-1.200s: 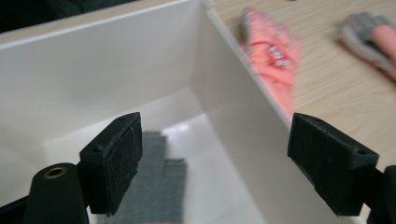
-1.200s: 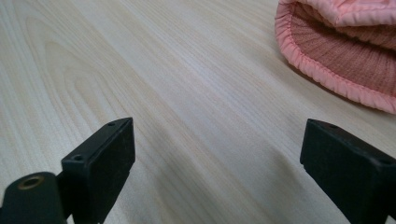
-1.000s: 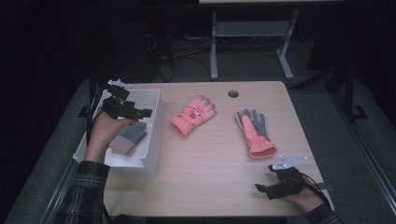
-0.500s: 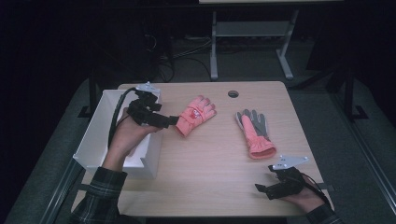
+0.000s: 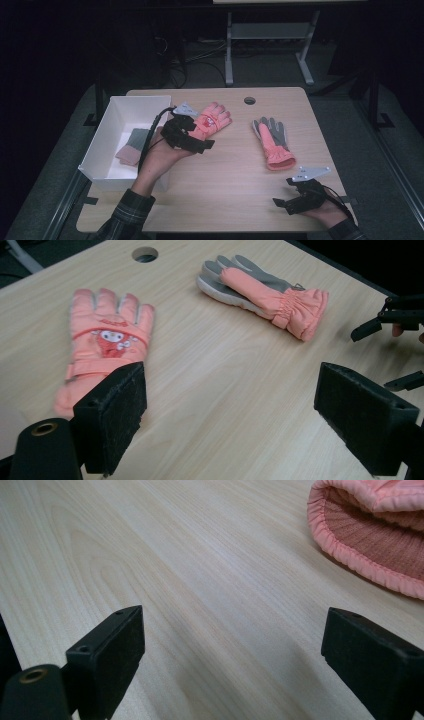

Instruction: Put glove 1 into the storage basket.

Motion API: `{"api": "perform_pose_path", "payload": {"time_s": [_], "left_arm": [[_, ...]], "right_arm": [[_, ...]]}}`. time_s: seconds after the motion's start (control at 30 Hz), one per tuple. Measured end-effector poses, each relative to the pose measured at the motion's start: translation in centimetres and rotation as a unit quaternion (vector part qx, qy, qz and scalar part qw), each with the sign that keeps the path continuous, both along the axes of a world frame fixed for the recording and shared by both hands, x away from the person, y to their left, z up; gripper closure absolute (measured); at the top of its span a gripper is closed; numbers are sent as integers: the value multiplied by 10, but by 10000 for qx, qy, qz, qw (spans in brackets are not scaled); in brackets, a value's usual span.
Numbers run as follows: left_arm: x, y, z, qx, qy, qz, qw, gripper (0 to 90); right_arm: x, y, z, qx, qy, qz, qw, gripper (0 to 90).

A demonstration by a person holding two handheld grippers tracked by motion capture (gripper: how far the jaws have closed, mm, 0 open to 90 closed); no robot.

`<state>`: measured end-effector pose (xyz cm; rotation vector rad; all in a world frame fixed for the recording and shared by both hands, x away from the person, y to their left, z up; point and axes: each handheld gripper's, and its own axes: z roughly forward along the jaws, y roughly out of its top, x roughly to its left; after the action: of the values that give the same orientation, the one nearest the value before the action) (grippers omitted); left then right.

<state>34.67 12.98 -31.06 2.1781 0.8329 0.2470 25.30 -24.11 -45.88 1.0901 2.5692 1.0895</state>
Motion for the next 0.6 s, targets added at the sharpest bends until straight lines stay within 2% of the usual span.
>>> {"api": "perform_pose_path", "payload": {"time_s": [0.03, 0.07, 0.17, 0.33, 0.53, 0.57, 0.6], "left_arm": [[-3, -5, -7, 6, 23, -75, 10000, 130], [-3, -5, -7, 6, 23, -75, 10000, 131], [-7, -14, -21, 33, 64, -139, 9999, 131], [-12, -18, -34, 71, 91, -162, 9998, 134], [-20, -19, -58, 124, 143, -201, 9996, 136], [-23, -19, -65, 162, 134, -223, 9995, 136], [-23, -19, -65, 162, 134, -223, 9995, 136]], "right_arm": [[0, 0, 0, 3, 0, 16, 10000, 99], [0, 0, 0, 3, 0, 16, 10000, 99], [0, 0, 0, -2, 16, 35, 10000, 99], [-1, 0, 1, 20, 2, 64, 10000, 99], [-1, 1, 1, 13, 21, 65, 10000, 101], [0, 1, 1, 17, 24, 74, 10000, 102], [0, 1, 1, 17, 24, 74, 10000, 102]]}}
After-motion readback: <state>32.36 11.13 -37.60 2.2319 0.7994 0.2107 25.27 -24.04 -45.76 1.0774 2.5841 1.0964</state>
